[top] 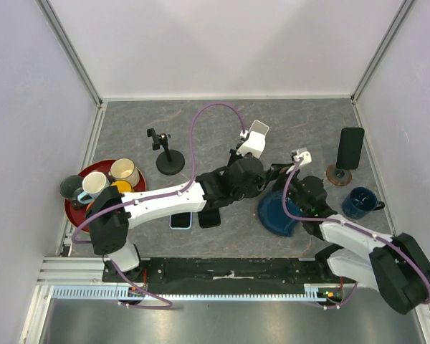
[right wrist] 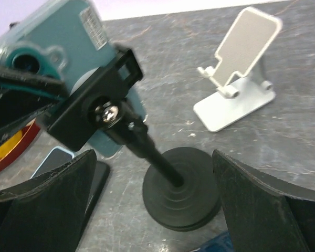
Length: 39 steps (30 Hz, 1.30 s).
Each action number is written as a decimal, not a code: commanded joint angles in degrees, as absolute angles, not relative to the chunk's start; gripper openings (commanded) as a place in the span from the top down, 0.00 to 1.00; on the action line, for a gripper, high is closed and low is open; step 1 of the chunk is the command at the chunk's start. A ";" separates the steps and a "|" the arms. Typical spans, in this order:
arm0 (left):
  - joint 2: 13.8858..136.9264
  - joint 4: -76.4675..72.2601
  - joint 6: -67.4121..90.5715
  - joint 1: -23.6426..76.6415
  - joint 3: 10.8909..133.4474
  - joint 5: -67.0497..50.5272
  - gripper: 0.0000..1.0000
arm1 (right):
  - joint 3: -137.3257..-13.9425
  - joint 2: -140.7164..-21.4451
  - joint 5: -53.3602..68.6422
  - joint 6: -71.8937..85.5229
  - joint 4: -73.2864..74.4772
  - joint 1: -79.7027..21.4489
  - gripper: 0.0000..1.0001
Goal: Remove the phone from the phone stand
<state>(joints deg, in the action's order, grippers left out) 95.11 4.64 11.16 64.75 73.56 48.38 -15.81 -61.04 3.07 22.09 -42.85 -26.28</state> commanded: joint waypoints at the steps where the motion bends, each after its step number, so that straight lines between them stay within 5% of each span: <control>1: 90.27 0.26 5.63 64.78 71.29 47.64 0.94 | -14.85 -65.56 5.89 19.08 -54.83 -29.35 0.02; 10: 87.01 -0.53 9.57 64.78 68.55 44.83 0.98 | -15.29 -78.37 2.37 16.61 -67.48 -32.61 0.07; 28: 86.93 6.94 17.13 64.78 69.26 41.93 0.98 | -20.04 -98.17 -4.66 17.84 -83.58 -37.97 0.39; 31: 86.66 8.78 18.63 64.78 69.26 40.70 0.98 | -20.65 -98.87 -4.75 17.58 -83.58 -37.88 0.53; 35: 85.96 10.89 20.56 64.78 69.17 38.68 0.98 | -21.79 -99.14 -5.36 17.49 -81.13 -37.88 1.00; 39: 85.52 13.00 22.67 64.86 69.08 36.22 0.98 | -22.15 -98.88 -7.47 17.49 -79.28 -37.88 1.00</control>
